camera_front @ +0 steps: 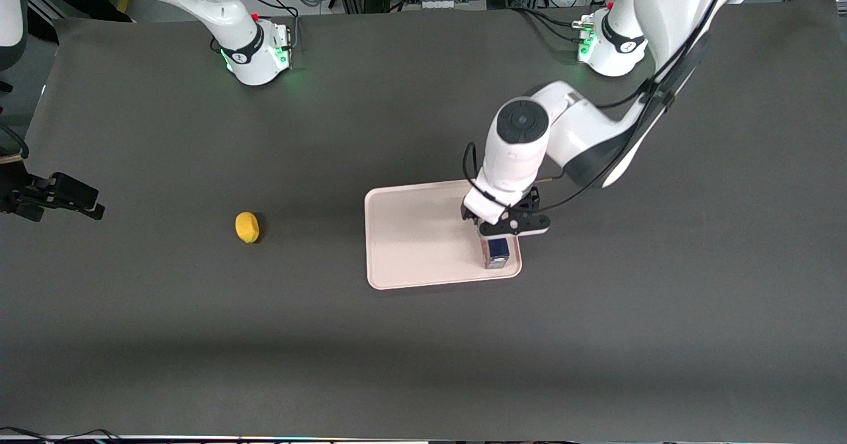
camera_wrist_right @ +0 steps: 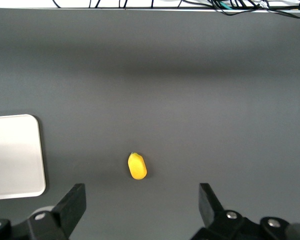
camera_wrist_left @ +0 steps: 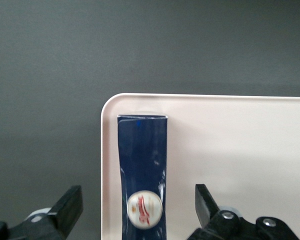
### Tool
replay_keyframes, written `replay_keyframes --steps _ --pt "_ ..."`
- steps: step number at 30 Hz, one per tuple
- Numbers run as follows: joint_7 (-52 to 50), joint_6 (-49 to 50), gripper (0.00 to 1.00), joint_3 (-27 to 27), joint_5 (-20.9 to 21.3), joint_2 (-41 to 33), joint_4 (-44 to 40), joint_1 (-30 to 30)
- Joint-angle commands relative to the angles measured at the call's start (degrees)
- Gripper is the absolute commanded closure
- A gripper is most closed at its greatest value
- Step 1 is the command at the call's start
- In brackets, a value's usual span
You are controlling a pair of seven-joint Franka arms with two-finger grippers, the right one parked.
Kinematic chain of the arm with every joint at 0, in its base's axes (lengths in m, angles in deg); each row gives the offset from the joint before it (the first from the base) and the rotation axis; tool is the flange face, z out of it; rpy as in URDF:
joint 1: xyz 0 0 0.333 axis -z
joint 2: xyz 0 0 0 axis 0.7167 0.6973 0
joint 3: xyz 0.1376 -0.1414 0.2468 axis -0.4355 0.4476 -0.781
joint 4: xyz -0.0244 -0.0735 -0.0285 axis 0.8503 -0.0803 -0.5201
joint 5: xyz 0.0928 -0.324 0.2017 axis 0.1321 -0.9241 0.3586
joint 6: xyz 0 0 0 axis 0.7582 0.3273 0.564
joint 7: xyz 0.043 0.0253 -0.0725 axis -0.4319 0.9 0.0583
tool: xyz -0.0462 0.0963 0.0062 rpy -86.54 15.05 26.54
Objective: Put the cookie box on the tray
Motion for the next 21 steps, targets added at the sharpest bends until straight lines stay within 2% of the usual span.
replay_keyframes --steps 1,6,9,11,15,21 --pt "8.99 5.59 0.0 -1.52 -9.92 -11.49 1.12 -0.31" --pt "22.43 13.41 0.0 -7.84 -19.77 -20.1 -0.55 -0.67" --pt "32.36 17.11 0.0 -14.33 -25.75 -25.11 -0.9 -0.67" --pt "38.6 19.65 0.0 -18.38 -28.04 -27.49 -1.07 -0.58" --pt "48.72 25.1 0.0 -25.06 -29.54 -30.75 -1.51 -0.58" --pt "56.02 29.15 0.0 -32.89 -29.1 -33.91 -1.34 -0.49"
